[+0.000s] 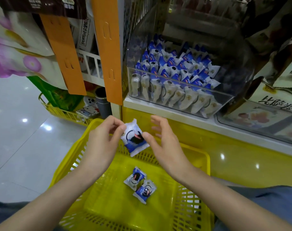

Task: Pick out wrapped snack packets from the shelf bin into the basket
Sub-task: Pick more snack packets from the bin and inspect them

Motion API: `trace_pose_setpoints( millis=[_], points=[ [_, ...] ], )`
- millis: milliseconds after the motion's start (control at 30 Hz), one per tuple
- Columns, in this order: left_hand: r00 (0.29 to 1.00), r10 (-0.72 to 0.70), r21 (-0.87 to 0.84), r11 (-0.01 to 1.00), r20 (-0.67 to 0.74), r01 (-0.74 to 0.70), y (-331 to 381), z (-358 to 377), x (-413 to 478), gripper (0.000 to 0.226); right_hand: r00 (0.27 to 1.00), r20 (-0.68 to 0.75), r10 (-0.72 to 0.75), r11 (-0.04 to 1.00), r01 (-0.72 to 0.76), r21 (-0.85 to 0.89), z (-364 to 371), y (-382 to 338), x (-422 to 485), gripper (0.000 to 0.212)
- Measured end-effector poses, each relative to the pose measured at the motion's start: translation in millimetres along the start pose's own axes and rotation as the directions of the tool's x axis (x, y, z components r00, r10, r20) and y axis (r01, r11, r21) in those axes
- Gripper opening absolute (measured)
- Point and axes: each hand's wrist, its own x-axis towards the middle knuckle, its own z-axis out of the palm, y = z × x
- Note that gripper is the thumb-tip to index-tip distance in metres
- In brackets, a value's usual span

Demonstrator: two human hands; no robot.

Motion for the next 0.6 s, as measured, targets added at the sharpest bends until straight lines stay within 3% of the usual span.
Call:
trace_pose_setpoints(
  millis=[100,233,367,600],
  points=[
    [0.987,0.120,0.073,0.989,0.104,-0.128,3.7,3.9,-8.7,0.012,0.983,0.022,-0.181,0.982,0.182,-0.047,2.0,-1.3,-2.6,0.025],
    [0.976,0.162,0.068,0.983,0.148,-0.173,6.9,7.5,-14.3,0.010,0.988,0.000,-0.157,0.988,0.157,0.013,1.2,-1.7,-1.5,0.003],
    [0.982,0.114,0.030,0.992,0.149,-0.120,8.1,8.6,-10.3,0.020,0.992,-0.016,-0.125,0.991,0.125,0.052,-1.2,-2.8,2.5,0.009],
    [0.982,0.004,-0.156,0.987,0.190,0.026,7.6,11.7,-5.0,0.015,0.959,-0.059,-0.277,0.948,0.262,-0.182,-8.7,-6.5,3.3,0.005]
  ],
)
